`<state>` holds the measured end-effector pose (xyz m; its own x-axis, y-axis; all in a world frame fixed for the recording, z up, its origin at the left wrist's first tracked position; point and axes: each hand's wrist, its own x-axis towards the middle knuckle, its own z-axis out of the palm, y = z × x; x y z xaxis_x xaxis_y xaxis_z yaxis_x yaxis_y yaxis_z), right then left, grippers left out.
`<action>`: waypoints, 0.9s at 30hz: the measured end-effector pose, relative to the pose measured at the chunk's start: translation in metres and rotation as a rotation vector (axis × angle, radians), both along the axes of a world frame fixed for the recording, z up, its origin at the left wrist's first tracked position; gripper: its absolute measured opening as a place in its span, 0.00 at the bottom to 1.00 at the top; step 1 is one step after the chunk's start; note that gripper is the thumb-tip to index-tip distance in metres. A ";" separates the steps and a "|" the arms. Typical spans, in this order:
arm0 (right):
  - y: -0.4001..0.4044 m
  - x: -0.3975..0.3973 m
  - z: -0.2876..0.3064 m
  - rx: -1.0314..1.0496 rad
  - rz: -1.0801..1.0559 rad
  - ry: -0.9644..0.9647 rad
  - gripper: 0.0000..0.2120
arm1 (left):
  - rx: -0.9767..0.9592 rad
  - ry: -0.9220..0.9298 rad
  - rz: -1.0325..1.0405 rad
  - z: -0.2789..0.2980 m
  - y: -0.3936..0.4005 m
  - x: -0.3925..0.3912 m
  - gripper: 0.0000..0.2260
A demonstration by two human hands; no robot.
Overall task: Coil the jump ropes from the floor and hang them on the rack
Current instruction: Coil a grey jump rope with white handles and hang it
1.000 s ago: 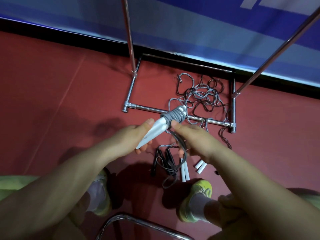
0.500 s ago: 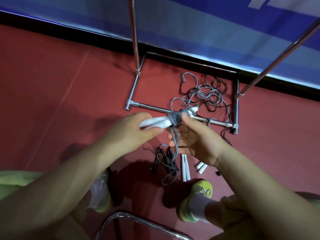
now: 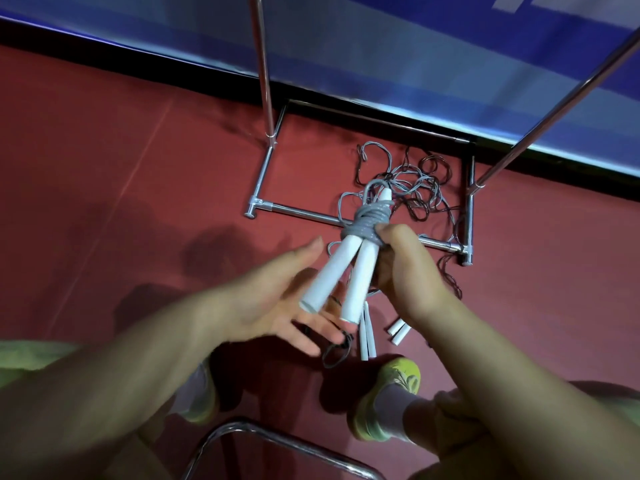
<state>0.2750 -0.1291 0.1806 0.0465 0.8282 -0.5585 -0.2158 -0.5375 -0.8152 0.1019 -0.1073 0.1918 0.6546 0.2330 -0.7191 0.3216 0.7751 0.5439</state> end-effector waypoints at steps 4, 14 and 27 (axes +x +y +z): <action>0.000 -0.001 0.000 0.003 -0.060 0.048 0.26 | -0.204 -0.263 -0.006 -0.005 -0.009 0.003 0.38; 0.001 0.004 0.002 -0.006 0.148 0.011 0.17 | 0.416 0.239 0.197 0.010 -0.011 0.016 0.18; 0.002 0.010 -0.005 -0.055 0.369 -0.585 0.26 | 0.966 0.671 -0.166 -0.006 0.009 -0.003 0.27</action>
<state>0.2848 -0.1267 0.1760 0.0738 0.8190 -0.5690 0.4558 -0.5352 -0.7112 0.0990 -0.0984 0.1853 0.2873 0.8151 -0.5030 0.8234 0.0581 0.5645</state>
